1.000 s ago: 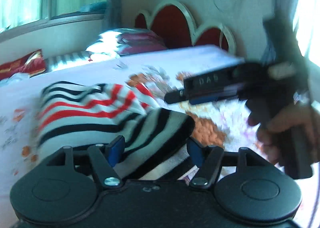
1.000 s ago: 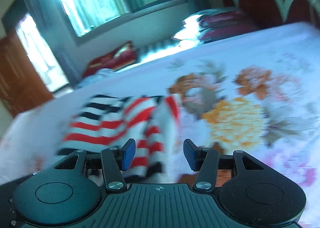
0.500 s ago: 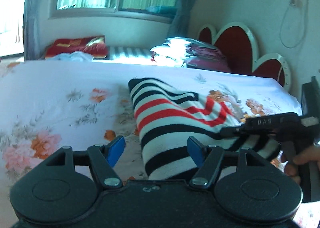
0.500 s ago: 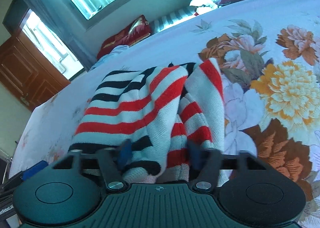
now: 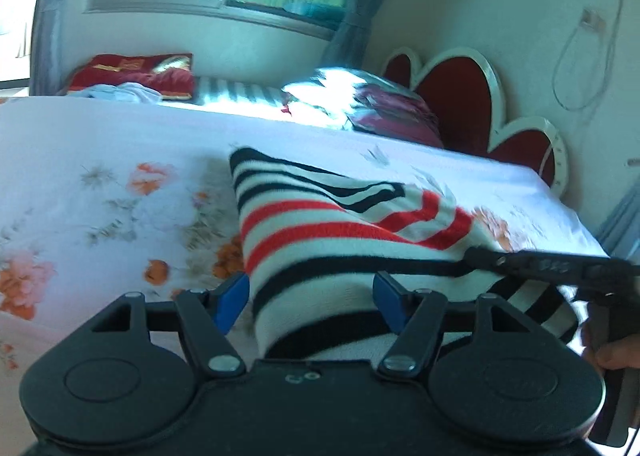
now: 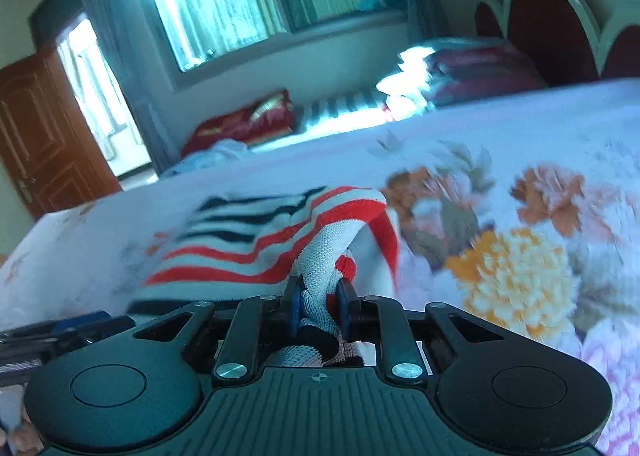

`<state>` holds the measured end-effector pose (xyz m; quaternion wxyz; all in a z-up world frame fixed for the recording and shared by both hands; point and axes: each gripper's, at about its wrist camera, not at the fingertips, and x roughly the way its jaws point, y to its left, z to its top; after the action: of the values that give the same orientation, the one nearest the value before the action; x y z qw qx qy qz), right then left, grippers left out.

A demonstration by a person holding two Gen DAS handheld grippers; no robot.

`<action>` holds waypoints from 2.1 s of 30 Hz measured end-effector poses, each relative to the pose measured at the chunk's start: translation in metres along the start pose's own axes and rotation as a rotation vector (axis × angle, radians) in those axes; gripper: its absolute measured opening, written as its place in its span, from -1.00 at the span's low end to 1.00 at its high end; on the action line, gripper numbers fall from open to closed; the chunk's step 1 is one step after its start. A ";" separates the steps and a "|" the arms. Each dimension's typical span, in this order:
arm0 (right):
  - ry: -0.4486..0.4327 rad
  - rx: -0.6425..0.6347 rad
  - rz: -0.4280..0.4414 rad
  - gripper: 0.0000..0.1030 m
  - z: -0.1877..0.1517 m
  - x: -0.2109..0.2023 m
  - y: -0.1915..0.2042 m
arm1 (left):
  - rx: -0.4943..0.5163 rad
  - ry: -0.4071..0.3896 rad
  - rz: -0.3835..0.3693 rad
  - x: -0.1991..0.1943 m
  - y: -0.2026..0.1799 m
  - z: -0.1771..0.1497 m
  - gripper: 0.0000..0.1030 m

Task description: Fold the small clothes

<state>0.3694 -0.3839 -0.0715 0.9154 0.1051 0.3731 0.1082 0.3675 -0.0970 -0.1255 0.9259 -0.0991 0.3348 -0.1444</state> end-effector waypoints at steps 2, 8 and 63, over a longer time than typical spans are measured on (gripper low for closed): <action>0.053 0.072 0.007 -0.65 -0.014 0.015 -0.014 | 0.009 0.039 0.003 0.010 -0.002 -0.006 0.31; 0.067 0.133 0.015 -0.50 -0.015 0.006 -0.021 | 0.017 0.056 0.005 0.018 0.002 -0.011 0.39; 0.094 0.154 -0.011 -0.65 0.001 0.021 -0.017 | -0.075 0.118 -0.010 0.051 0.021 0.022 0.23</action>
<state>0.3871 -0.3948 -0.0894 0.8868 0.1678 0.4234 0.0790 0.4234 -0.0924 -0.1448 0.8995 -0.1268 0.3934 -0.1417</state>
